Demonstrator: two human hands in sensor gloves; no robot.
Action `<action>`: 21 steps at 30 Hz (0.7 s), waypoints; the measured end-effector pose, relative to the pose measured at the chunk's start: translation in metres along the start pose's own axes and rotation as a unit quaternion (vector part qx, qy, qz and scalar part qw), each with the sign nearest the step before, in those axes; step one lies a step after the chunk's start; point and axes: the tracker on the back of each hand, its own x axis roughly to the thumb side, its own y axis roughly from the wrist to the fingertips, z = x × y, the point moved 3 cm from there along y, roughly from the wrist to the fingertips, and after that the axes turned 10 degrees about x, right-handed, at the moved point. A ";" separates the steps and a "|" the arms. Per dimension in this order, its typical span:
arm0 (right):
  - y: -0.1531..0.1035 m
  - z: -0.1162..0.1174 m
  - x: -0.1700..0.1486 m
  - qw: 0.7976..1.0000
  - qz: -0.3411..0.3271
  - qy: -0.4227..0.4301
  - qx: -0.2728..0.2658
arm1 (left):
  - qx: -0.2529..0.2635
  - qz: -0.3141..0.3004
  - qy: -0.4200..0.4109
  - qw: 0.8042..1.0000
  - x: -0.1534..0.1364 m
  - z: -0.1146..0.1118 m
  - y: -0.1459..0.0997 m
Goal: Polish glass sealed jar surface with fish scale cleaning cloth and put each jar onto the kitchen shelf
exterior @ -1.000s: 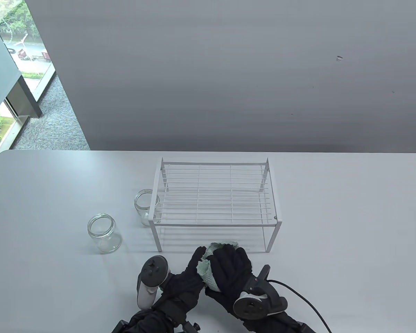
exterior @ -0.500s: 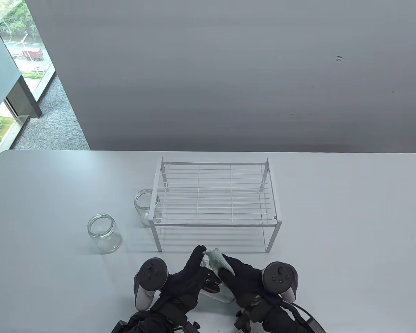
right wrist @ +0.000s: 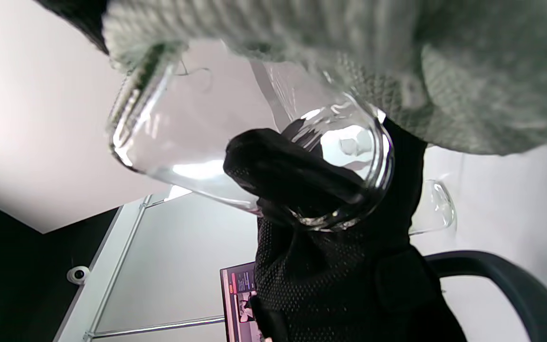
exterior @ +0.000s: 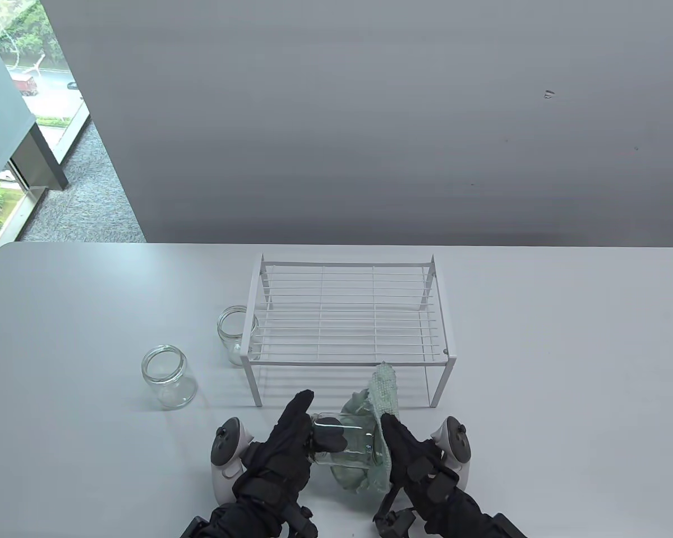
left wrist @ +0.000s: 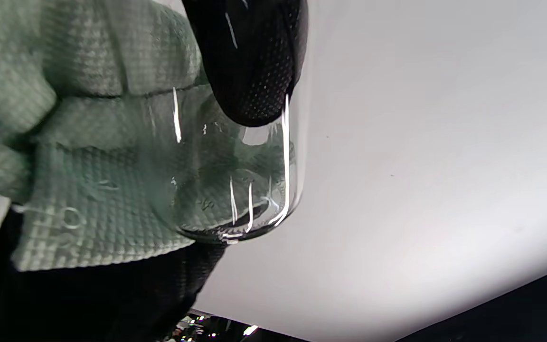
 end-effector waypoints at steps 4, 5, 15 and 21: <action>0.002 0.015 -0.008 0.999 0.010 0.023 0.046 | 0.017 -0.015 -0.025 0.999 0.003 0.005 0.000; 0.003 0.018 -0.008 0.998 0.008 0.020 0.054 | 0.021 -0.016 -0.031 0.999 0.004 0.006 0.000; 0.006 0.026 -0.016 0.995 0.044 -0.078 0.040 | -0.049 -0.012 -0.018 0.999 0.001 -0.019 -0.002; 0.003 0.016 -0.008 0.993 0.026 -0.105 -0.051 | -0.046 -0.008 0.042 0.998 -0.001 -0.026 -0.002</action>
